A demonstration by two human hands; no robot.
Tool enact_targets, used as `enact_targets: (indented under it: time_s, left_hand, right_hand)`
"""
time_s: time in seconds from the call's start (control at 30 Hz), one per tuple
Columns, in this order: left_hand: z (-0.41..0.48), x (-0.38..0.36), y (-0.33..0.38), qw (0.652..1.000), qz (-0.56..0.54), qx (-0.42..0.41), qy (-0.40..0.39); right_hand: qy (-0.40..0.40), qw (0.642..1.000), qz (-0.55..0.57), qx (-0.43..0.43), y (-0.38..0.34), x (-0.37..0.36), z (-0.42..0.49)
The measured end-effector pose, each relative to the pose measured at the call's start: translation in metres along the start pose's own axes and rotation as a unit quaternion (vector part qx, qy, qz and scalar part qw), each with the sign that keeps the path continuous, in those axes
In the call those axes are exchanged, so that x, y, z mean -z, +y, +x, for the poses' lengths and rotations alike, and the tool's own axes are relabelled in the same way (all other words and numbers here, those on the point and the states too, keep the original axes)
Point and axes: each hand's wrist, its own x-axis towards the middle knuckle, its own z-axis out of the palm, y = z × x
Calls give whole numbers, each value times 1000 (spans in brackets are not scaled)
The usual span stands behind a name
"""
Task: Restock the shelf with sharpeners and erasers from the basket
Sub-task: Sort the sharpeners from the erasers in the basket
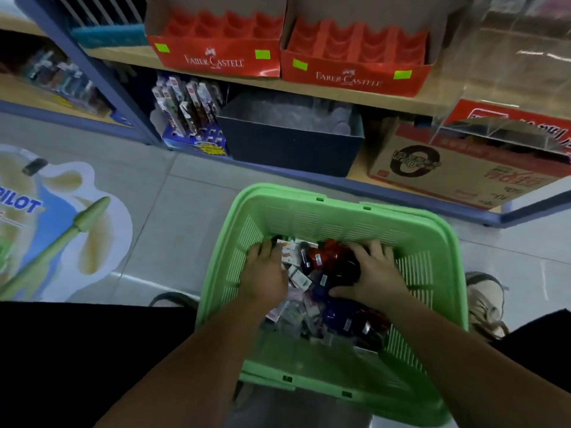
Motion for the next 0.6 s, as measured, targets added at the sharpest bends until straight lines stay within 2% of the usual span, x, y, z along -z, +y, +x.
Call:
enact_targets:
  time_s: [0.1, 0.23, 0.47, 0.6]
  left_hand:
    - [2, -8, -2, 998, 54, -17, 6]
    - [6, -13, -2, 998, 41, 7, -38]
    - [8, 0, 5, 997, 24, 34, -60]
    - [11, 7, 7, 997, -15, 47, -53]
  right_hand:
    - [67, 995, 63, -34, 2, -18, -2]
    - [114, 986, 106, -60, 4, -32, 0]
    - [120, 980, 150, -43, 10, -25, -2]
    - [107, 984, 125, -68, 6, -13, -3]
